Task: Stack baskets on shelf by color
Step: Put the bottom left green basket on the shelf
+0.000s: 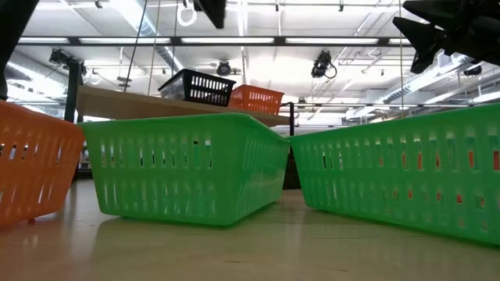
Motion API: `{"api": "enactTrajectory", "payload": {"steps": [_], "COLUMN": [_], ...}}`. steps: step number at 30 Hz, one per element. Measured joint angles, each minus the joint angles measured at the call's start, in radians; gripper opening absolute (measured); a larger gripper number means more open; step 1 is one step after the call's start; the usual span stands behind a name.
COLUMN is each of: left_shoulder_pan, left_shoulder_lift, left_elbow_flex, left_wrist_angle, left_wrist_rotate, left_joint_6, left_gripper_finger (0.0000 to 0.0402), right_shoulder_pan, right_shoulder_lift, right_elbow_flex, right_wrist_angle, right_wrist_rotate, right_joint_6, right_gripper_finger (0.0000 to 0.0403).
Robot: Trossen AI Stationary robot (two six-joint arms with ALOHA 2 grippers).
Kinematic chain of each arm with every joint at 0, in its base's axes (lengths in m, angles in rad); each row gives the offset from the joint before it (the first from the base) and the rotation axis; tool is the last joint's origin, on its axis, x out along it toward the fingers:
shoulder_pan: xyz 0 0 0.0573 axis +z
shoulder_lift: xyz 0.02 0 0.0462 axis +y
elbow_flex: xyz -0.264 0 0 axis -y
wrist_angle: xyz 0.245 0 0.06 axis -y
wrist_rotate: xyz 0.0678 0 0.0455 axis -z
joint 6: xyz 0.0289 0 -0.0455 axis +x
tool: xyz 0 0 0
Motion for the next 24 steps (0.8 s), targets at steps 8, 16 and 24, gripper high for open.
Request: {"api": "enactTrajectory", "payload": {"steps": [8,16,24], "left_shoulder_pan": [-0.263,-0.431,-0.479], "left_shoulder_lift": [0.001,0.001,0.002], "left_elbow_flex": [-0.152,-0.351,-0.579], "left_wrist_angle": [0.243,0.514,0.71], "left_wrist_rotate": [0.0,-0.011,-0.056], "left_joint_6": [-0.078,-0.131,-0.161], "left_gripper_finger": [0.0134,0.0139,0.0145], "right_shoulder_pan": [0.0,0.0,0.0], "right_shoulder_lift": [0.0,0.0,0.0], "right_elbow_flex": [0.0,0.0,0.0], "right_wrist_angle": [0.0,-0.002,-0.032], "right_wrist_rotate": [0.0,0.0,0.034], "right_joint_6": [0.027,0.036,0.051], "right_gripper_finger": [0.0151,0.0151,0.0151]}}
